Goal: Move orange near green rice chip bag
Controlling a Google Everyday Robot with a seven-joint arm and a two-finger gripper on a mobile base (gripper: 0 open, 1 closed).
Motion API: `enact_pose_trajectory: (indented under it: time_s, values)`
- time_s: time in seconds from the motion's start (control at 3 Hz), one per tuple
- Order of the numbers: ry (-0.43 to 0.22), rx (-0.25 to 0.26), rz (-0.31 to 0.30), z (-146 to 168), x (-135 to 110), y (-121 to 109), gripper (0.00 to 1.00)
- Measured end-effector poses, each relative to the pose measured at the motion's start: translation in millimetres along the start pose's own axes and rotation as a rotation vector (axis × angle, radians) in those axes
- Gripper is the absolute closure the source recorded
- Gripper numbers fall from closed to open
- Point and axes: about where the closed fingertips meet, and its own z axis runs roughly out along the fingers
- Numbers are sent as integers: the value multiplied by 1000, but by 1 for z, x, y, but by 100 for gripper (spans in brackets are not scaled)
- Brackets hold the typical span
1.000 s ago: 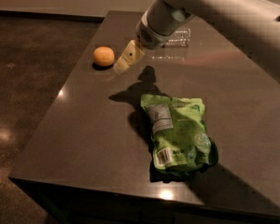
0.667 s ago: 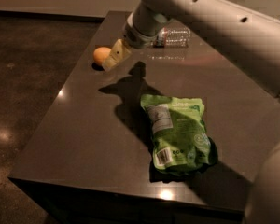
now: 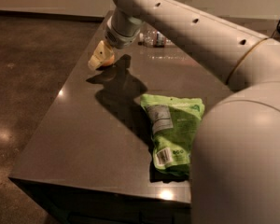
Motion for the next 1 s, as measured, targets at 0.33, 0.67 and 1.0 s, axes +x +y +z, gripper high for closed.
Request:
enact_pose_trajectory:
  time_s: [0.33, 0.67, 1.0]
  values:
    - [30, -4, -21, 21, -10, -5, 0]
    - [49, -11, -37, 30, -14, -7, 15]
    - [41, -28, -53, 27, -15, -6, 38]
